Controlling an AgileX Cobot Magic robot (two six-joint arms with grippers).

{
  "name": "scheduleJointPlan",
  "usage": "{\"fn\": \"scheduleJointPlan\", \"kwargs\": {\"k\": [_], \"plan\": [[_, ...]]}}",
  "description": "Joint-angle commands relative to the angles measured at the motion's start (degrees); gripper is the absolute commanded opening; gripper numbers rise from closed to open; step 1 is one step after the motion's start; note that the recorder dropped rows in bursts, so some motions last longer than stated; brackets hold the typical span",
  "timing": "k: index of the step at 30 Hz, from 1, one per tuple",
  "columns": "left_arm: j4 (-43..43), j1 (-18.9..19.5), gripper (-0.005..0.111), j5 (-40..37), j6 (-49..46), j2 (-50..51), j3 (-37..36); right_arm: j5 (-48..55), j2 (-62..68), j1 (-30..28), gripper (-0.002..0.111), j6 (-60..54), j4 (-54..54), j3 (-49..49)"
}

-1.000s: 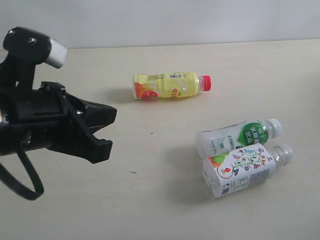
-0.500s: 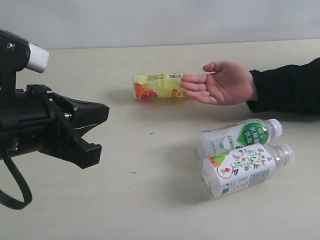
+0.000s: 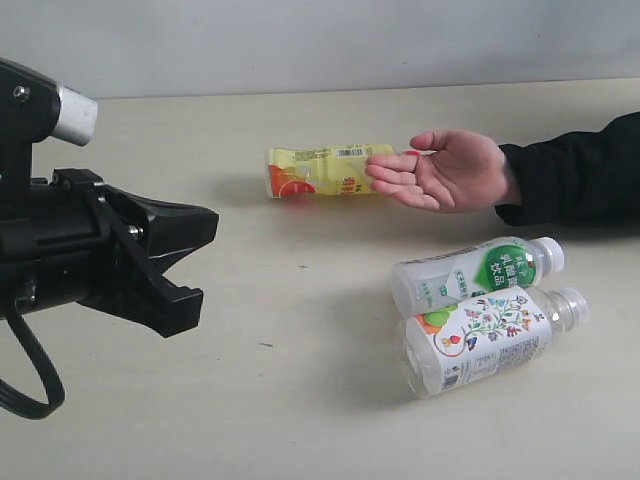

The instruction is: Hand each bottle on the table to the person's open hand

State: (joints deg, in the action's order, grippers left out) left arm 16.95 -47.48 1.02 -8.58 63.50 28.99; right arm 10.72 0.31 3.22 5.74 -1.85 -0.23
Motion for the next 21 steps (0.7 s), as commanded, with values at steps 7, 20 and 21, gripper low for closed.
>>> {"fn": "scheduleJointPlan", "kwargs": {"k": [7, 20, 21], "plan": [[-0.3, 0.1, 0.001, 0.6, -0.2, -0.4, -0.3, -17.4, -0.3, -0.3, 0.0, 6.2, 6.5, 0.2], [-0.3, 0.1, 0.001, -1.7, -0.2, -0.4, -0.3, -16.0, 20.8, -0.2, 0.0, 0.8, 9.1, -25.4], [-0.3, 0.1, 0.001, -1.8, -0.2, -0.4, -0.3, -11.9, 23.8, -0.2, 0.0, -2.5, 8.0, -27.9]]}}
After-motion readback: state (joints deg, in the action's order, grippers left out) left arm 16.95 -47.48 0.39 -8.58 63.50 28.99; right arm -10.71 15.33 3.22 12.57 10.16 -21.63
